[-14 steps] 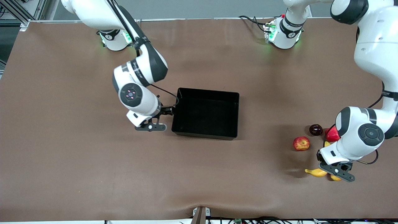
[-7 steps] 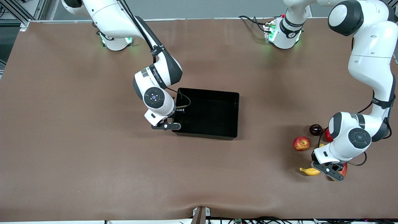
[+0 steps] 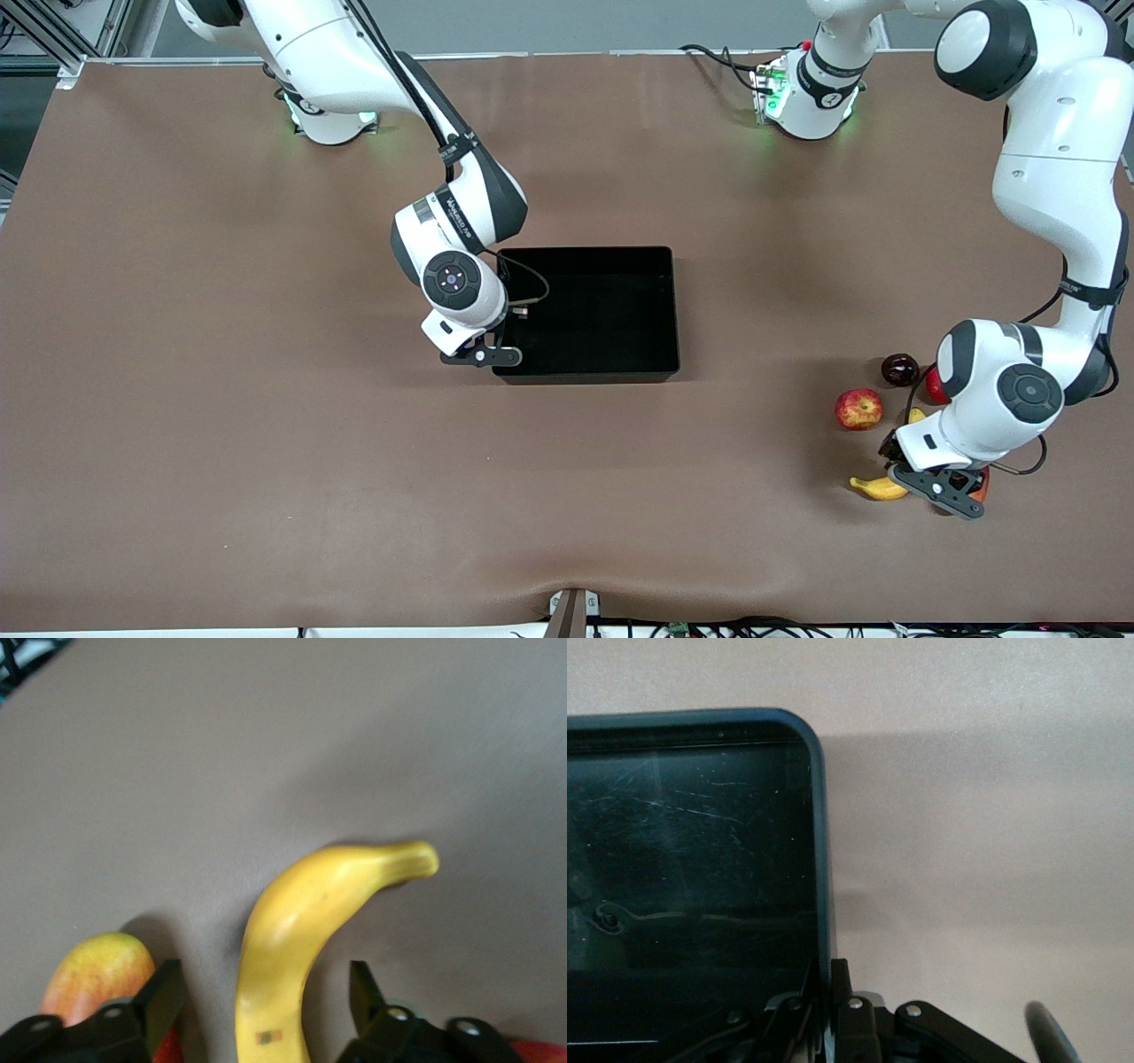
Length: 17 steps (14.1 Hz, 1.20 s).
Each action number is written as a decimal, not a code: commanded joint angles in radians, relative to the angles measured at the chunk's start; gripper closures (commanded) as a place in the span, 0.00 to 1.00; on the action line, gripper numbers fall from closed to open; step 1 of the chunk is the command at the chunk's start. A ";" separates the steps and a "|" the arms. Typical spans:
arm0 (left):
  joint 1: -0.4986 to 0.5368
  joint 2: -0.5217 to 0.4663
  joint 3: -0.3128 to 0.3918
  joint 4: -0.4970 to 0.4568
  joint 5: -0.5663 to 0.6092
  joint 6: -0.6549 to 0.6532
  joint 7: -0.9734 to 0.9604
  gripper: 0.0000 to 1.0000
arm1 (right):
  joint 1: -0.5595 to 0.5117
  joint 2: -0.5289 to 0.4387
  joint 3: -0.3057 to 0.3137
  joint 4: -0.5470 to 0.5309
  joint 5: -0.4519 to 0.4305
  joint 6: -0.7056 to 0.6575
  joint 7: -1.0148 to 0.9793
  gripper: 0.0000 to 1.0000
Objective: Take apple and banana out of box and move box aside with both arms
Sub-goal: 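Lower the banana and open the left gripper beside the apples, then drag the box with the right gripper while the left gripper withdraws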
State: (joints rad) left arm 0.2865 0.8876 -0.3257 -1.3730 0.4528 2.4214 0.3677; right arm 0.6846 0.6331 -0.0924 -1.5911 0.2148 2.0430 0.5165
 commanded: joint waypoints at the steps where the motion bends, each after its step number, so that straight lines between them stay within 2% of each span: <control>1: 0.011 -0.105 -0.021 -0.017 -0.078 -0.106 -0.006 0.00 | -0.014 -0.027 -0.009 0.005 0.009 -0.036 0.001 1.00; 4: 0.010 -0.215 -0.019 -0.018 -0.213 -0.191 -0.081 0.00 | -0.089 -0.096 -0.009 0.037 0.009 -0.163 -0.006 1.00; 8: 0.008 -0.347 -0.023 -0.020 -0.232 -0.365 -0.202 0.00 | -0.198 -0.223 -0.016 0.040 -0.005 -0.312 -0.007 1.00; 11: 0.006 -0.439 -0.038 -0.020 -0.256 -0.494 -0.334 0.00 | -0.243 -0.296 -0.058 0.037 -0.018 -0.360 -0.018 1.00; 14: 0.006 -0.504 -0.062 -0.018 -0.263 -0.576 -0.354 0.00 | -0.325 -0.329 -0.067 0.034 -0.020 -0.414 -0.075 1.00; 17: 0.013 -0.553 -0.064 -0.017 -0.269 -0.640 -0.346 0.00 | -0.446 -0.316 -0.064 0.008 -0.051 -0.350 -0.185 1.00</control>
State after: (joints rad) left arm 0.2866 0.3856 -0.3897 -1.3634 0.2071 1.8156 0.0200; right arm 0.3199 0.3384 -0.1748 -1.5467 0.1722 1.6496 0.4113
